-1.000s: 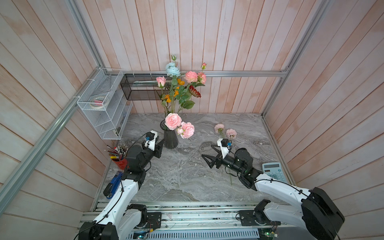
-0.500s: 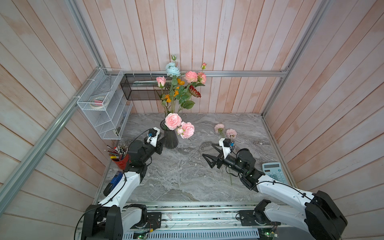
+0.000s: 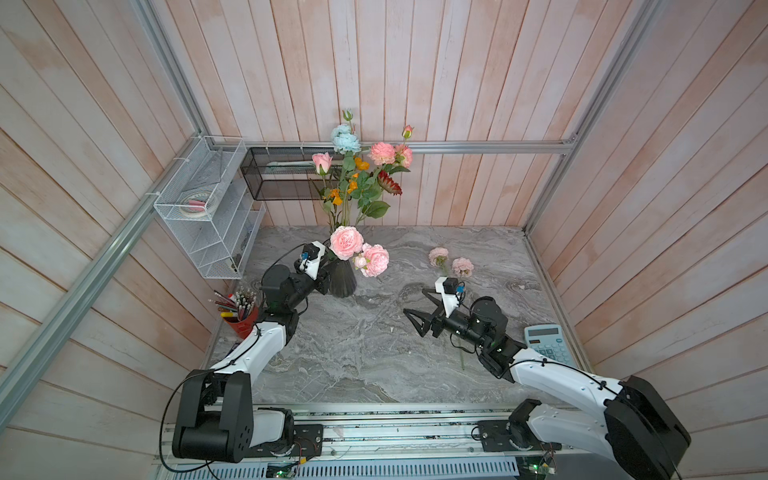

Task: Pick out pink flowers from the vase
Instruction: Pick up the flower from the vase.

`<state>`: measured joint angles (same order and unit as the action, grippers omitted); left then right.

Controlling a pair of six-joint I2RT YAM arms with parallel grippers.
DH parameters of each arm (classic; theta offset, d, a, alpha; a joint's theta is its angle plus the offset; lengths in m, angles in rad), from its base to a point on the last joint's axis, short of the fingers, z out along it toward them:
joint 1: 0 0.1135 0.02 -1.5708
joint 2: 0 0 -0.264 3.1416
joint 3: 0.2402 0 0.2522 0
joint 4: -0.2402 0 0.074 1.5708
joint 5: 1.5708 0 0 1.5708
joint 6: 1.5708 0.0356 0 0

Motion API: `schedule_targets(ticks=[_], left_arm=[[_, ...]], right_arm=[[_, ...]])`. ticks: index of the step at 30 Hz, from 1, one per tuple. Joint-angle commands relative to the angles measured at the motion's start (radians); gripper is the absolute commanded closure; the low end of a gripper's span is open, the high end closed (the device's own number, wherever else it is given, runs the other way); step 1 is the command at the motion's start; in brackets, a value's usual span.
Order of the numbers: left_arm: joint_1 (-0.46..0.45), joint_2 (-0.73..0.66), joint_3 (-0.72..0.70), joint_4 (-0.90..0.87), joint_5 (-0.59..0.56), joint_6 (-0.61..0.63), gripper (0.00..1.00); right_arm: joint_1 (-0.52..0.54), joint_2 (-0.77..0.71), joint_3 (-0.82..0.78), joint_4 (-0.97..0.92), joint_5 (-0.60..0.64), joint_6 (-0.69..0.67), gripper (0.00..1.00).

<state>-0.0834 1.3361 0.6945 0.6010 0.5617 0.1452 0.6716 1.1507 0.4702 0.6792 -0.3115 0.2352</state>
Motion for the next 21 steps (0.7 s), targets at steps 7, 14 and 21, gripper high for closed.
schedule_targets(ticks=[7,14,21], left_arm=[[-0.006,0.093,0.079,0.043,0.055,0.006,0.67],[-0.014,0.135,0.114,0.042,0.06,0.023,0.74],[-0.016,0.114,0.096,0.055,0.058,0.042,0.93]], right_arm=[[0.006,0.017,0.031,-0.011,0.015,-0.01,0.02],[0.006,0.017,0.04,-0.022,0.014,-0.006,0.02],[0.006,0.012,0.04,-0.031,0.014,-0.002,0.02]])
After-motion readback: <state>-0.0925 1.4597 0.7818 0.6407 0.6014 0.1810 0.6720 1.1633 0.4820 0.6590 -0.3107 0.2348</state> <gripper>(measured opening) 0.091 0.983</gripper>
